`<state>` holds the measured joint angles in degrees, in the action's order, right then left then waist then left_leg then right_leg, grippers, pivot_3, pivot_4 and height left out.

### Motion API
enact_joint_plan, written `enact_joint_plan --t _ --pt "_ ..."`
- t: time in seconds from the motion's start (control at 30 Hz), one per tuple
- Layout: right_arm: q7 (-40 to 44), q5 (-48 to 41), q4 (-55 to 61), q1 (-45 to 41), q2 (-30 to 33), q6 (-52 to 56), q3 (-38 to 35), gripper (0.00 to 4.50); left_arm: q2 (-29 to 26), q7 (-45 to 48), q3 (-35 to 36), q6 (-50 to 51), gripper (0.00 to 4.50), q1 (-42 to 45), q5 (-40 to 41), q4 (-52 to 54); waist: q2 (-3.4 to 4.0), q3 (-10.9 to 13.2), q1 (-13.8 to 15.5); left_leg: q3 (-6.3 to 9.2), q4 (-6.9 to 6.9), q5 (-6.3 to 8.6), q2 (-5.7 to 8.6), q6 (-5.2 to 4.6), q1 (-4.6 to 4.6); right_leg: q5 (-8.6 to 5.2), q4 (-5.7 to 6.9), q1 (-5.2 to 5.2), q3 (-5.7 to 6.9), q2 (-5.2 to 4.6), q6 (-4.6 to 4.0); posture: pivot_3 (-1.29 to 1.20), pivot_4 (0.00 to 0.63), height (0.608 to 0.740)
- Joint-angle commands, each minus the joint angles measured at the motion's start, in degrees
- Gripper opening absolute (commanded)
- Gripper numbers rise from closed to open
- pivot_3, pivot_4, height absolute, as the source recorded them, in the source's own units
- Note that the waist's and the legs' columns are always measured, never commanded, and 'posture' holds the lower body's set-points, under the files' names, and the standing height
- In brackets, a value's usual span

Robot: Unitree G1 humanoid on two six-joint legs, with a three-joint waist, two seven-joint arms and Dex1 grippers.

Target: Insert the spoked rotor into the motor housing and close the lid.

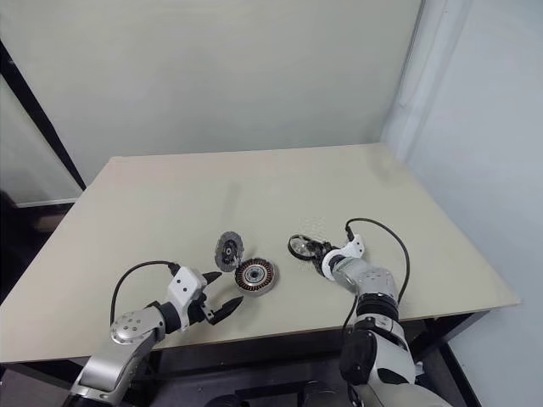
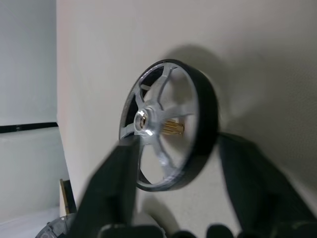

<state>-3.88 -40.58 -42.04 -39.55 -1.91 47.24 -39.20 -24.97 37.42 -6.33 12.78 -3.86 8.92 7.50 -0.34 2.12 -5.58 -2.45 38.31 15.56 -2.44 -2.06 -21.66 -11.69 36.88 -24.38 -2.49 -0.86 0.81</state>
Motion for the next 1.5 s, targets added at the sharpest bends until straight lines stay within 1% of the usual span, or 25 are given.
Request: enact_joint_plan --t 0.03,0.1,0.13,0.17,0.3,0.43,0.57,0.7,0.87,1.07,1.5 --pt "-0.60 -1.11 0.99 -0.69 0.38 -0.21 0.57 1.44 -0.18 -0.25 0.38 -0.92 4.50 0.93 -0.21 1.62 0.00 0.00 0.00 0.00 0.00 0.00 0.00 0.00 -0.01 0.00 -0.01 0.00 0.00 0.00 0.00 0.00 0.000 0.740" --pt "-0.69 -1.22 1.13 -0.60 0.45 -0.22 0.56 0.68 -0.09 -0.29 0.35 -0.99 4.50 0.97 -0.23 1.54 0.00 0.00 0.01 0.00 -0.01 0.00 0.01 0.00 -0.01 0.00 -0.03 0.00 0.00 -0.01 0.00 0.00 0.000 0.740" --pt "-0.73 -1.32 1.20 -0.58 0.53 -0.12 0.53 0.38 -0.03 -0.31 0.32 -1.04 4.50 0.99 -0.25 1.48 0.00 0.00 0.01 0.00 -0.01 0.00 0.01 0.00 -0.01 0.00 -0.03 0.00 0.00 -0.01 0.00 0.00 0.000 0.740" --pt "-0.77 -1.40 1.27 -0.58 0.62 -0.05 0.50 0.35 0.03 -0.33 0.29 -1.07 4.50 1.02 -0.27 1.43 0.00 0.00 0.01 0.00 -0.01 0.00 0.01 0.00 -0.02 0.00 -0.03 0.00 0.00 -0.01 0.00 0.00 0.000 0.740" --pt "-0.47 -2.25 2.39 -0.57 0.85 0.54 0.24 0.35 0.21 -0.41 0.28 -1.08 4.50 1.11 -0.25 1.31 0.00 0.00 0.02 0.00 -0.01 0.00 0.01 0.00 -0.02 0.00 -0.03 0.00 0.00 -0.01 0.00 0.00 0.000 0.740" --pt "0.52 -6.28 6.68 -0.83 0.48 5.13 -0.12 0.35 -0.20 -0.44 1.12 -1.03 4.50 1.07 -0.01 0.91 0.02 0.01 0.02 0.00 -0.02 0.00 0.00 0.00 -0.02 0.00 -0.03 -0.01 0.00 -0.01 0.00 0.00 0.000 0.740" --pt "0.28 -9.24 14.87 0.79 -0.79 12.92 2.70 0.35 -1.24 -0.07 2.45 -1.04 4.50 1.13 0.38 0.59 0.02 0.01 0.01 0.03 -0.05 0.00 -0.01 0.00 -0.03 0.00 -0.03 -0.03 0.00 0.00 0.00 0.00 0.000 0.740" --pt "-0.57 -10.79 23.93 4.53 -3.63 20.57 7.45 0.35 -1.91 0.03 3.11 -1.14 4.50 1.03 0.61 0.24 0.03 0.01 0.01 0.07 -0.10 0.00 -0.06 0.00 -0.01 0.00 -0.03 -0.04 0.02 0.02 0.00 0.00 0.000 0.740" --pt "-1.26 -11.00 30.54 8.75 -7.52 24.91 11.91 0.35 -2.46 0.50 3.20 -1.01 4.50 0.79 0.61 0.00 0.04 0.01 0.04 0.11 -0.11 0.01 -0.05 0.00 -0.06 -0.01 -0.09 -0.08 0.03 -0.03 0.01 0.00 0.000 0.740" --pt "-1.71 -10.39 32.10 11.06 -9.38 25.73 14.46 0.35 -2.38 0.76 3.02 -0.85 4.50 0.56 0.62 0.15 0.03 0.01 0.08 0.10 -0.10 0.01 -0.06 0.00 -0.06 -0.01 -0.09 -0.07 0.02 -0.09 0.01 0.00 0.000 0.740" --pt "-1.54 -8.62 30.05 12.38 -10.08 22.91 17.52 0.35 -2.19 0.85 2.64 -0.90 4.50 0.05 0.51 0.16 0.03 0.01 0.06 0.10 -0.11 0.01 -0.04 0.00 -0.06 -0.01 -0.09 -0.09 0.03 -0.05 0.01 0.00 0.000 0.740"
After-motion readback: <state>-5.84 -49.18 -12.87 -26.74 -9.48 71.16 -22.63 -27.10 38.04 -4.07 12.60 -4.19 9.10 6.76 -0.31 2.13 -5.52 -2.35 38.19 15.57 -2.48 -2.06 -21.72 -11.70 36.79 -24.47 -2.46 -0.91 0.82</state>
